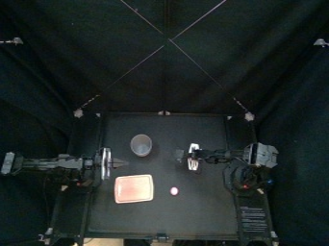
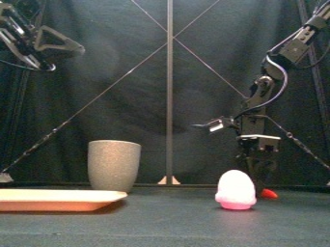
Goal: Pick the red chile then place it on the pink plate
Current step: Place red chile on the pink plate
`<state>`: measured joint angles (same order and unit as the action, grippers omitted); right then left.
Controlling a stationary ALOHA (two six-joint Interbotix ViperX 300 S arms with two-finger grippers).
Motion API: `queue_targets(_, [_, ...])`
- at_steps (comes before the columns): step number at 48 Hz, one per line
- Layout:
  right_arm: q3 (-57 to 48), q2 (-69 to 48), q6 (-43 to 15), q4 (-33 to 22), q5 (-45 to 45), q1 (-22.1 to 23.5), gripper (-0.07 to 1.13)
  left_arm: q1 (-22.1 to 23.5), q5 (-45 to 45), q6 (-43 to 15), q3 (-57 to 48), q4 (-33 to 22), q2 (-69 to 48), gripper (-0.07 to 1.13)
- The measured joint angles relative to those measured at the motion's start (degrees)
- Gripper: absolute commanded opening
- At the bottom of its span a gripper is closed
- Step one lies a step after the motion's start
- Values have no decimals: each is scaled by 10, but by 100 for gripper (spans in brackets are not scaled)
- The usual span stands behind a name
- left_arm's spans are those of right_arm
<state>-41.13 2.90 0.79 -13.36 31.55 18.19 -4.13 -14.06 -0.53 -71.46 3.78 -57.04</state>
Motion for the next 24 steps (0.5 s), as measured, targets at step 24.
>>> queue_targets(24, [179,15,-4,8,-4,-147,47,-1,0,-1,0,-1,0,-3])
